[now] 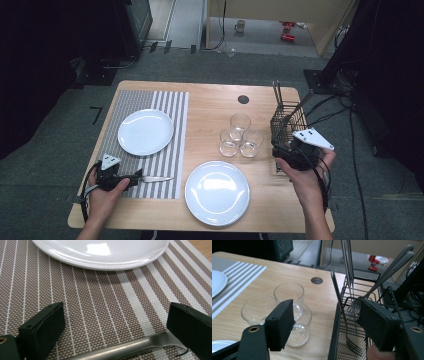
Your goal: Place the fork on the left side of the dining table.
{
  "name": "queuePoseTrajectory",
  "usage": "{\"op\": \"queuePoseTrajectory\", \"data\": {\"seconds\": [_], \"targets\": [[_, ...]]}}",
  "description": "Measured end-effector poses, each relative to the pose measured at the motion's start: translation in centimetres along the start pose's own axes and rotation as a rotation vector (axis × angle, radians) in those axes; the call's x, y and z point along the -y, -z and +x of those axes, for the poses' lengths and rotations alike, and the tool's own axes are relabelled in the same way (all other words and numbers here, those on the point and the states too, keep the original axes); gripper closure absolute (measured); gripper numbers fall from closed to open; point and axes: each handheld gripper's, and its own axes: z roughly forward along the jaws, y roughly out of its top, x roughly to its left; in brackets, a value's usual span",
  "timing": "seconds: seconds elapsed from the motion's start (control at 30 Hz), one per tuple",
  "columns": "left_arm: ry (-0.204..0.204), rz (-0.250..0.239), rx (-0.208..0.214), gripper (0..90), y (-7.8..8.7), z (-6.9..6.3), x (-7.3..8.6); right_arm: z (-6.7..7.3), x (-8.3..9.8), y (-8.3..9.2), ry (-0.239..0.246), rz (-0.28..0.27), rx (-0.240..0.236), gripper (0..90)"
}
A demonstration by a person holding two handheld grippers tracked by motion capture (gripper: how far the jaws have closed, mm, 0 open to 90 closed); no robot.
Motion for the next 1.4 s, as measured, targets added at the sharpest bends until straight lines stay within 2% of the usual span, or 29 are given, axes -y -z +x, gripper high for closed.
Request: {"op": "queuePoseTrajectory", "data": {"seconds": [0.33, 0.77, 1.0, 1.23, 1.33, 1.37, 1.4], "targets": [[-0.001, 0.0, 0.001, 2.1, 0.0, 0.0, 0.0, -0.4, -0.1, -1.4, 0.012, 0.017, 0.038, 37.1], [-0.005, 0.002, 0.002, 2.1, 0.0, 0.0, 0.0, -0.8, -1.0, -3.2, 0.008, 0.009, 0.046, 49.4], [-0.004, 0.001, 0.003, 2.1, 0.0, 0.0, 0.0, -0.6, -1.3, -4.3, 0.016, 0.016, 0.038, 54.7], [-0.003, -0.001, 0.003, 2.1, 0.0, 0.0, 0.0, -0.4, -1.5, -5.6, 0.011, 0.042, 0.05, 64.0], [-0.004, 0.001, 0.004, 2.1, 0.0, 0.0, 0.0, -0.4, -1.5, -5.9, 0.019, 0.047, 0.065, 68.9], [-0.006, 0.001, 0.003, 2.1, 0.0, 0.0, 0.0, -0.4, -1.4, -5.9, 0.037, 0.044, 0.083, 74.1], [-0.006, 0.001, 0.004, 2.1, 0.0, 0.0, 0.0, -0.4, -1.4, -5.9, 0.037, 0.044, 0.083, 74.1]]}}
